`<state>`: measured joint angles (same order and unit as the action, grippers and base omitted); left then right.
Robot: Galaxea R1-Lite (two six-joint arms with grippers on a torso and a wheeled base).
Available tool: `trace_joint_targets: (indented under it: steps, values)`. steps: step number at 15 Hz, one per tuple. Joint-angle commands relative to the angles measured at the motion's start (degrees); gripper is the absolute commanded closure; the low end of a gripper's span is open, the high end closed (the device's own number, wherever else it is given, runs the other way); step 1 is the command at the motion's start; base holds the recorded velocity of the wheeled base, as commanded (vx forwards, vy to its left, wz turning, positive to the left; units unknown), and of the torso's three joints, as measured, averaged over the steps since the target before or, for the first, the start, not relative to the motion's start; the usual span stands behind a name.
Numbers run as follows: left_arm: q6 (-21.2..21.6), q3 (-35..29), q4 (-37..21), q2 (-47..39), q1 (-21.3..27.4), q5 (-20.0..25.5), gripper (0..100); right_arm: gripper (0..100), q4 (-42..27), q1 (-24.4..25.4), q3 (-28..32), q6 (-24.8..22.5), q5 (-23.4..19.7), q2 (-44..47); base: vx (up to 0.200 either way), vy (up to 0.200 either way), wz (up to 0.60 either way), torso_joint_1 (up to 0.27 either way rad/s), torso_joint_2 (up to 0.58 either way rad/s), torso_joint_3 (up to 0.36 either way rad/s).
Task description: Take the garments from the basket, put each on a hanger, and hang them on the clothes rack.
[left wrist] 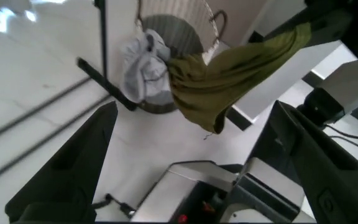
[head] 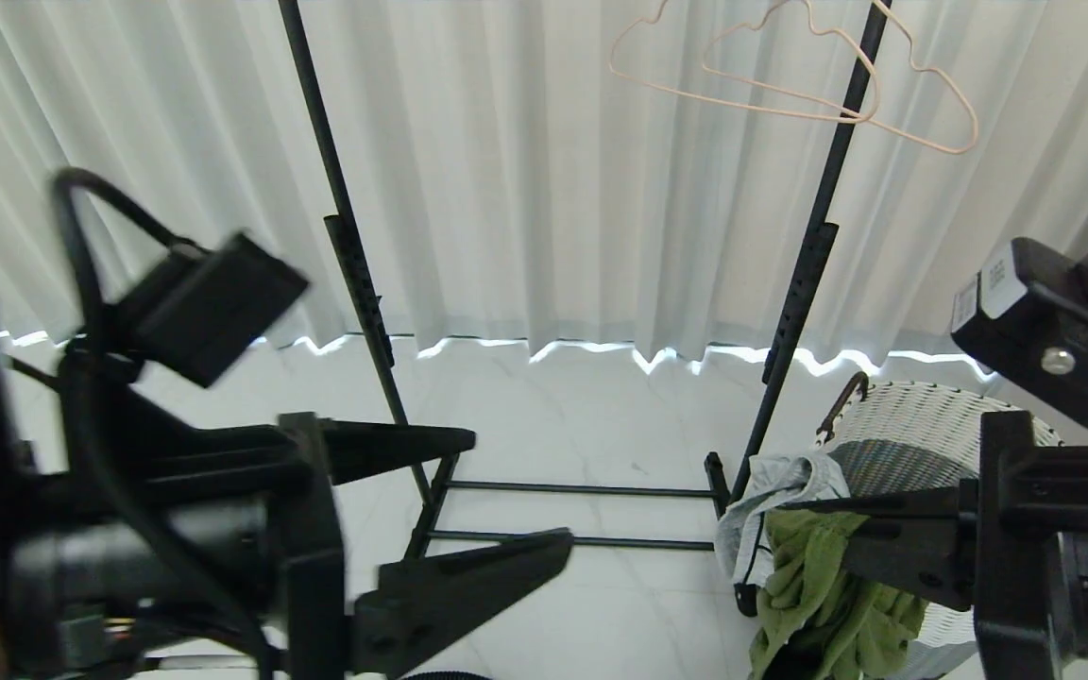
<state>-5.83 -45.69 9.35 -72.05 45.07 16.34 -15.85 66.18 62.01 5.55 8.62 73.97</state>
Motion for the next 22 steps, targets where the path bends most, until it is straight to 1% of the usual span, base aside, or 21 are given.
trace_joint_targets:
  steps: [1,2,3,4,5,6,7,8,13,15,17,18,20,22]
  values:
    - [-5.34,-0.45,5.59,-14.35,8.63,-3.94,0,100,-0.06,-2.02,-0.31,-0.01,-0.01,-0.76,0.0,0.0,0.0,0.0,0.0,0.0]
    - [-8.67,-0.45,8.67,-18.22,11.53,-6.58,0,100,-0.06,-3.25,-0.49,-0.01,-0.01,-0.94,0.0,0.0,0.0,0.0,0.0,0.0]
    - [-11.75,-0.63,13.41,-23.14,14.52,-11.33,0,100,-0.06,-4.13,-0.4,-0.01,-0.01,-1.02,0.0,0.0,0.0,0.0,0.0,0.0]
    - [-13.16,-0.63,17.98,-27.8,16.72,-16.51,0,100,0.03,-4.57,-0.31,-0.1,-0.01,-1.02,0.0,0.0,0.0,0.0,0.0,0.0]
    - [-13.33,-0.63,21.15,-31.93,17.95,-20.2,0,100,0.03,-4.57,-0.23,-0.1,-0.01,-1.2,0.0,0.0,0.0,0.0,0.0,0.0]
    - [-13.51,-0.63,22.38,-34.3,18.21,-21.35,0,100,0.03,-4.57,-0.23,-0.1,-0.09,-1.29,0.0,0.0,0.0,0.0,0.0,0.0]
    - [-15.0,-0.36,23.7,-37.11,18.3,-22.14,0,100,0.03,-4.57,-0.23,-0.1,-0.09,-1.46,0.0,0.0,0.0,0.0,0.0,0.0]
    - [-16.5,-0.36,23.78,-38.08,18.21,-22.22,0,100,0.03,-4.66,-0.23,-0.1,-0.09,-1.55,0.0,0.0,0.0,0.0,0.0,0.0]
    - [-19.92,-0.45,24.14,-42.12,15.49,-24.25,0,100,0.03,-4.66,-0.14,-0.1,-0.27,-2.61,0.0,0.0,0.0,0.0,0.0,0.0]
    - [-21.51,-0.54,26.07,-44.06,14.87,-24.86,0,100,0.03,-4.66,-0.05,-0.1,-0.36,-2.61,0.0,0.0,0.0,0.0,0.0,0.0]
    - [-21.77,-0.54,28.79,-46.87,14.61,-26.79,0,100,0.03,-4.66,-0.05,-0.19,-0.36,-2.61,0.0,0.0,0.0,0.0,0.0,0.0]
    - [-21.86,-0.36,28.97,-47.84,14.61,-27.67,0,100,0.03,-4.66,0.04,-0.19,-0.36,-2.61,0.0,0.0,0.0,0.0,0.0,0.0]
    - [-23.53,-0.45,29.06,-48.1,14.61,-27.94,0,100,0.03,-4.66,0.3,-0.19,-0.27,-2.61,0.0,0.0,0.0,0.0,0.0,0.0]
    - [-24.14,-0.36,29.06,-47.57,14.61,-28.02,0,100,0.03,-4.66,0.13,-0.27,-0.18,-2.61,0.0,0.0,0.0,0.0,0.0,0.0]
